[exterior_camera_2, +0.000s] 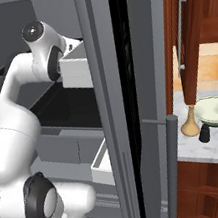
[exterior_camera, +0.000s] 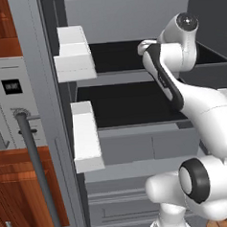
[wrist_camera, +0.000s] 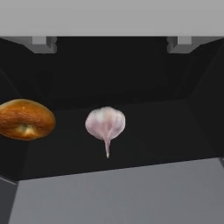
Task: Retrieve the bottle and the shaker from the cabinet and place them next to the mixing bowl on the counter. Then add garlic from the fridge to the mixing bowl.
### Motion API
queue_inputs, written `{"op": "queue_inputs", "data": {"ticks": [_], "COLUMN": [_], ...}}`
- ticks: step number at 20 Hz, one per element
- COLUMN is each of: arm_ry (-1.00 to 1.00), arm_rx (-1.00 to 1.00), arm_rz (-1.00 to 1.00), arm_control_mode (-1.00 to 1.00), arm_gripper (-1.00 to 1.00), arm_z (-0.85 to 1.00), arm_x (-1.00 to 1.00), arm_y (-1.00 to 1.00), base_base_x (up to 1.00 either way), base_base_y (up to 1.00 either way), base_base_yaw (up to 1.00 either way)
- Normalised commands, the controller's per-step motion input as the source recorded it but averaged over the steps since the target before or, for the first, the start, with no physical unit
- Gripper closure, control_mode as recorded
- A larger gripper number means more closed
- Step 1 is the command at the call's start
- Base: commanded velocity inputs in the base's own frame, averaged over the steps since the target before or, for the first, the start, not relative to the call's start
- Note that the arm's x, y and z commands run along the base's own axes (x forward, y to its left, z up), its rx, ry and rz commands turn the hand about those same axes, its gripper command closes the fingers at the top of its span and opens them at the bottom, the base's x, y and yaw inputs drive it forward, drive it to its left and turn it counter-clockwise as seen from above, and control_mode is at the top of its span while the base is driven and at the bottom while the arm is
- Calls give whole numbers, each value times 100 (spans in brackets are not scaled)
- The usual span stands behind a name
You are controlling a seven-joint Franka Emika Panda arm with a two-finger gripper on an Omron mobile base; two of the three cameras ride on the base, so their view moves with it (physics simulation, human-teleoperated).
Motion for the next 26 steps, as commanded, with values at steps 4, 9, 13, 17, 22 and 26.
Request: {"op": "queue_inputs", "data": {"ticks": [4,9,13,17,22,26], "arm_ry": [0,0,0,0,0,0], "arm_rx": [0,0,0,0,0,0], "arm_rz": [0,0,0,0,0,0], "arm_control_mode": [-100,-100,-100,-100,-100,-100], "arm_gripper": [-100,-100,-100,-100,-100,-100], "arm_z": [-17,-15,-4,0,0,-4], "arm_x": [14,18,39,47,40,30], "arm_y": [-10,-10,-2,0,-2,-6], "base_base_x": [0,0,0,0,0,0], "base_base_y": [0,0,0,0,0,0], "base_base_yaw": [0,0,0,0,0,0]}}
